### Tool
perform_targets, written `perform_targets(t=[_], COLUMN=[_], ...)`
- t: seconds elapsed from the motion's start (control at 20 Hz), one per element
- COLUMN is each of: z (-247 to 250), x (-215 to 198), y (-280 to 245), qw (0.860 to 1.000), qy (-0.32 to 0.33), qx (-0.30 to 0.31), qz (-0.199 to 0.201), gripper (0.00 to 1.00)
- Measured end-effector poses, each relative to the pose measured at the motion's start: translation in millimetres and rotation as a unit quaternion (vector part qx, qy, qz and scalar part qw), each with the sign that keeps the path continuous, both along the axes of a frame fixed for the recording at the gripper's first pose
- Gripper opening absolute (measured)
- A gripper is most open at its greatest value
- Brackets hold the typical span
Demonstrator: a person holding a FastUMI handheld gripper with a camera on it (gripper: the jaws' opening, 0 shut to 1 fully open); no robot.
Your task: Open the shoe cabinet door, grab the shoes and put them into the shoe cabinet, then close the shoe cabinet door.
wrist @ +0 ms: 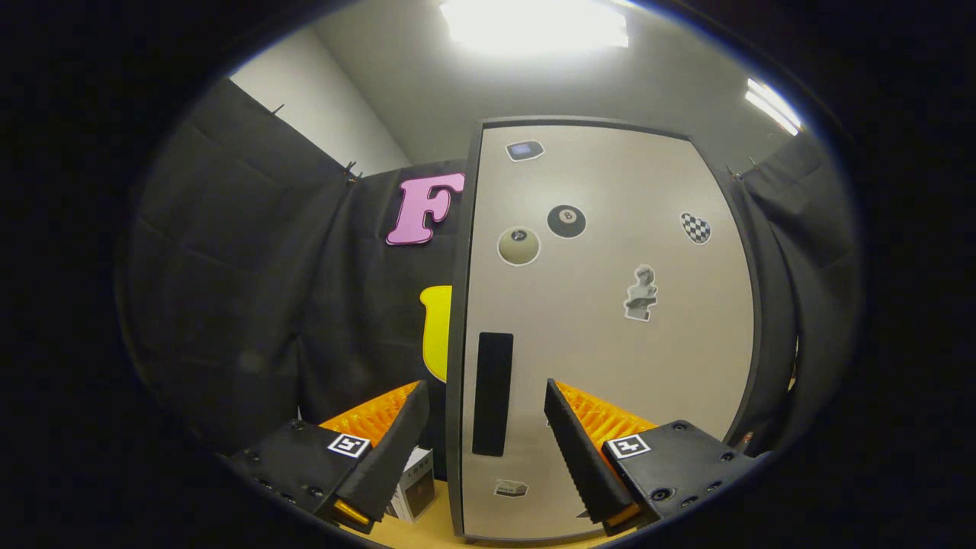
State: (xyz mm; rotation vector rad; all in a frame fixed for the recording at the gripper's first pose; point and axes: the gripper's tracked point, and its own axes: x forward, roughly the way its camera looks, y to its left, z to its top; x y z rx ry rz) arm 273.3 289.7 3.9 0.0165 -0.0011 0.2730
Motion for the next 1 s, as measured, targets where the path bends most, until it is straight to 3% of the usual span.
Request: perform_targets(t=[0.4, 0.65, 0.8, 0.9, 1.0], z=[-14.1, -21.3, -30.1, -30.3, -30.0], x=[36.5, 53.1, 56.0, 56.6, 56.4], y=[6.1, 4.8, 14.2, 13.3, 14.2], qw=[0.999, 0.998, 0.996, 0.997, 0.997], qy=[0.022, 0.049, 0.078, 0.074, 0.071], qx=[0.002, 0.02, 0.031, 0.021, 0.013], qz=[-0.023, -0.034, -0.017, -0.02, -0.016], gripper=[0.8, 0.55, 0.55, 0.37, 0.33])
